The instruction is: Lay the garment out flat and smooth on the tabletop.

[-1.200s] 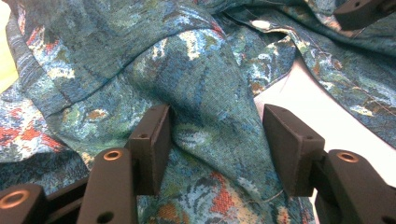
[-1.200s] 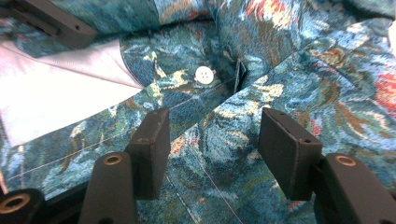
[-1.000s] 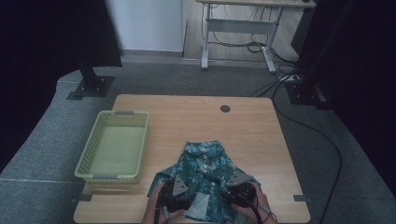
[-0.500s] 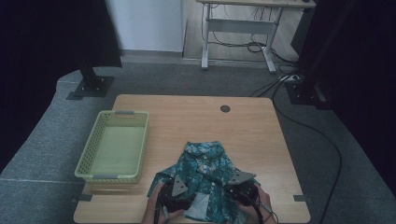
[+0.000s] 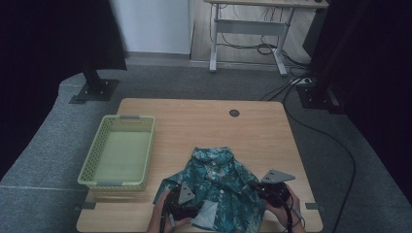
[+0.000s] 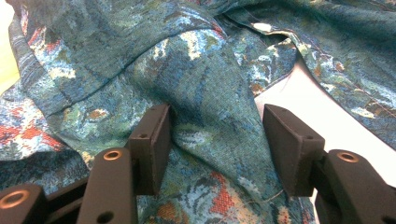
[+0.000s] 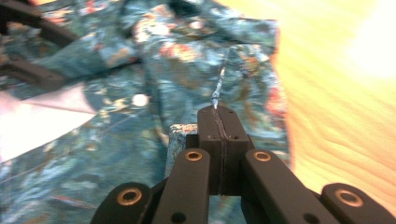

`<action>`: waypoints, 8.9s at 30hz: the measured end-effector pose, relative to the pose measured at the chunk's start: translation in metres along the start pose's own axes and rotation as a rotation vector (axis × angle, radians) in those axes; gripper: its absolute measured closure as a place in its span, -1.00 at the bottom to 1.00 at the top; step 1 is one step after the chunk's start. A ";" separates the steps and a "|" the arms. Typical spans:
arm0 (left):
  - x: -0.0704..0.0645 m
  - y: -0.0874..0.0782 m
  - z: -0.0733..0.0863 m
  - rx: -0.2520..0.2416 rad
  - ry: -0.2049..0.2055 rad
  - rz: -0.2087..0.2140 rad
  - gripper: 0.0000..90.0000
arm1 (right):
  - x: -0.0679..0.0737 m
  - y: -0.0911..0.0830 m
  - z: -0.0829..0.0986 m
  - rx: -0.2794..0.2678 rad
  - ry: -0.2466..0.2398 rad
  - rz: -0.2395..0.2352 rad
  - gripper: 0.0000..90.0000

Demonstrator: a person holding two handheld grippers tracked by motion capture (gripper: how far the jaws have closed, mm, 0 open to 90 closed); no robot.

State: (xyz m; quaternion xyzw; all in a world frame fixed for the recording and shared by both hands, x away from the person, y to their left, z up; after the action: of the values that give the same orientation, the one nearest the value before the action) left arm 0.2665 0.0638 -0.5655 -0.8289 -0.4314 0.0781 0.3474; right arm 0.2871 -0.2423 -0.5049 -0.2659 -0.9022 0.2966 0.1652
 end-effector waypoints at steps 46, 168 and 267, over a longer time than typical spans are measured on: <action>0.002 0.000 0.000 -0.004 0.002 0.004 -0.04 | -0.019 -0.002 0.009 -0.047 0.052 0.069 0.35; 0.035 0.031 -0.079 -0.049 -0.006 -0.058 0.03 | 0.024 0.047 0.027 0.107 -0.005 -0.045 0.01; 0.063 0.067 -0.046 0.019 -0.161 -0.066 0.15 | 0.074 0.055 0.026 0.161 0.037 -0.028 0.63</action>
State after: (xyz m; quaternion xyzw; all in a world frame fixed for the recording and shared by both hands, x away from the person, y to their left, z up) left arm 0.3696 0.0627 -0.5637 -0.8020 -0.4842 0.1373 0.3217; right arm 0.2367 -0.1736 -0.5492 -0.2447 -0.8759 0.3608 0.2066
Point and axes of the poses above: each handheld gripper's, and its own axes: y roughly forward along the jaws, z roughly out of its underside, x roughly to its left, the point moved 2 cm from there along y, roughly forward along the jaws, and after that the axes turned 14 degrees about -z, right-handed, at the moved point
